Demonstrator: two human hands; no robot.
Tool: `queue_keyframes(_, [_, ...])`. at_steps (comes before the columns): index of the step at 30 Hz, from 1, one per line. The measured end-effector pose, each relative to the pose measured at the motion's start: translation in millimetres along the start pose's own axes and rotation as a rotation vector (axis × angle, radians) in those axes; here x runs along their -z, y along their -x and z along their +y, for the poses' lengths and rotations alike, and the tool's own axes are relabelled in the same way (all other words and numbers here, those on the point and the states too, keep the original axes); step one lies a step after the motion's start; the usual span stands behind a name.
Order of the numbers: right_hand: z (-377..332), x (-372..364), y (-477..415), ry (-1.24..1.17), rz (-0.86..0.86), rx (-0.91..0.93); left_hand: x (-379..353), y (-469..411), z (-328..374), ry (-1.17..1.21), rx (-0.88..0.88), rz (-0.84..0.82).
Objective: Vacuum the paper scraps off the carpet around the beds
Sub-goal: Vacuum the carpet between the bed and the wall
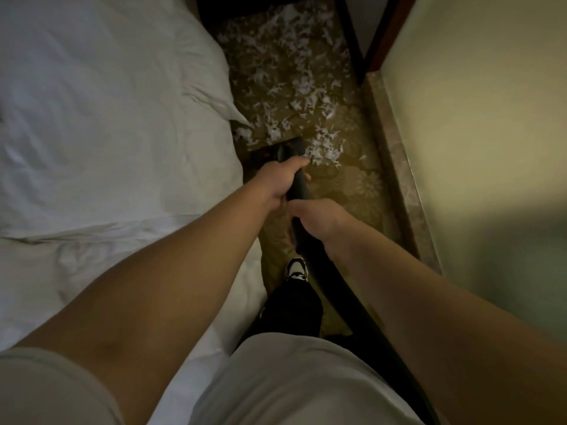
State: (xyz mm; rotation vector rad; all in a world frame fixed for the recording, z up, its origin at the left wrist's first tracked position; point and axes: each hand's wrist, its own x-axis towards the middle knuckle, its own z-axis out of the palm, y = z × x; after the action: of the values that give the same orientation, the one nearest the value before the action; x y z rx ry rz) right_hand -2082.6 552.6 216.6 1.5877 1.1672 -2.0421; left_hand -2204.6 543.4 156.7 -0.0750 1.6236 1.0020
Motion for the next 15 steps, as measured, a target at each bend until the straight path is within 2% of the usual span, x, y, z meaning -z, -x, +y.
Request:
queue_keyframes(6, [-30, -16, -15, -0.051, -0.006, 0.017, 20, -18, 28, 0.019, 0.003, -0.010])
queue_keyframes(15, [11, -13, -14, -0.070, -0.014, -0.091, 14, -12, -18, -0.031, 0.093, -0.019])
